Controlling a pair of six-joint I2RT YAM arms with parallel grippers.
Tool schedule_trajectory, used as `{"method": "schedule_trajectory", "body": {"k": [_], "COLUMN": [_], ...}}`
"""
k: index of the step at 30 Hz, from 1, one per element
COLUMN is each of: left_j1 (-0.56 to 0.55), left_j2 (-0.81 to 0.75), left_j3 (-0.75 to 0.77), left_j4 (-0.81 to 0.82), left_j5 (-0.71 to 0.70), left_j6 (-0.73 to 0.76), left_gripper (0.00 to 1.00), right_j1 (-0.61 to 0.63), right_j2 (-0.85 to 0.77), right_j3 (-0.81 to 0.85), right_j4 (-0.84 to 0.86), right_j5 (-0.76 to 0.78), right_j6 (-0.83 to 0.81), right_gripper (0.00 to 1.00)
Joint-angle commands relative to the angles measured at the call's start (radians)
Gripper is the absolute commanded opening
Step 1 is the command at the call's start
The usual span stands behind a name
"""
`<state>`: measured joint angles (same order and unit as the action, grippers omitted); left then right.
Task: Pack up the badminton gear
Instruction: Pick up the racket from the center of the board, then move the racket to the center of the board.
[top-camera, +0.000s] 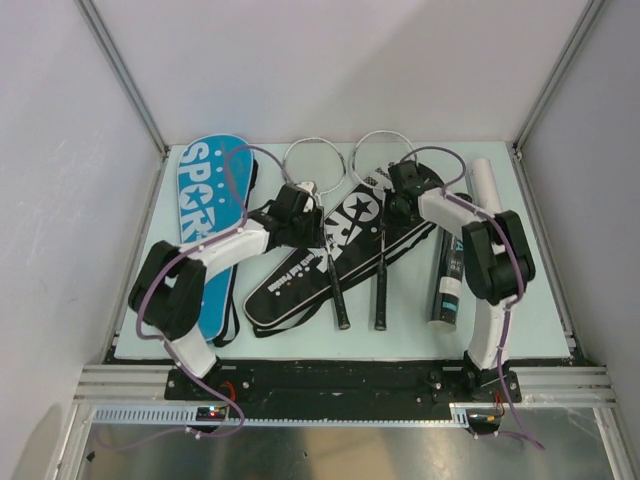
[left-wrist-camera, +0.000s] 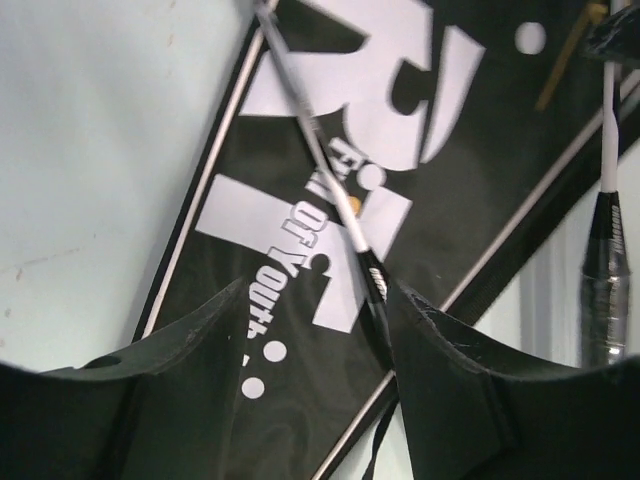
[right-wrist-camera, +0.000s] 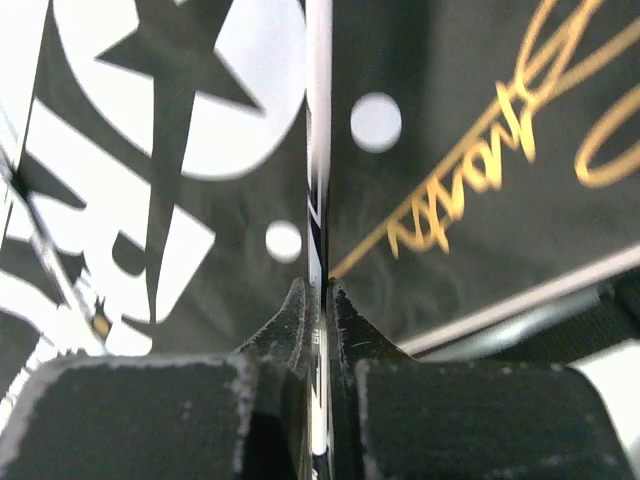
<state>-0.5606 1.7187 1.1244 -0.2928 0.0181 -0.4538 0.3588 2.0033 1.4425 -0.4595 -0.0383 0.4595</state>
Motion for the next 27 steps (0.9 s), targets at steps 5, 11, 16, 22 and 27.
{"method": "schedule_trajectory", "body": {"k": [5, 11, 16, 22, 27], "left_j1": [-0.112, -0.185, -0.156, -0.144, -0.132], "left_j2": [-0.094, -0.073, -0.015, 0.11, 0.213], "left_j3": [0.05, 0.042, 0.078, 0.151, 0.18], "left_j4": [0.036, 0.034, -0.01, -0.02, -0.022], "left_j5": [0.053, -0.034, -0.178, -0.179, -0.153], "left_j6": [0.354, 0.408, 0.281, 0.174, 0.164], "left_gripper": [0.6, 0.62, 0.66, 0.6, 0.6], "right_j1": [0.011, -0.001, -0.004, -0.016, -0.032], "right_j2": [-0.418, -0.623, -0.774, -0.894, -0.942], "right_j3": [-0.219, -0.344, -0.427, -0.46, -0.462], "right_j4": [-0.053, -0.102, -0.114, -0.117, -0.119], "right_j5": [0.079, 0.13, 0.129, 0.137, 0.134], "right_j6": [-0.013, 0.006, 0.014, 0.003, -0.008], "right_gripper": [0.0, 0.0, 0.0, 0.0, 0.0]}}
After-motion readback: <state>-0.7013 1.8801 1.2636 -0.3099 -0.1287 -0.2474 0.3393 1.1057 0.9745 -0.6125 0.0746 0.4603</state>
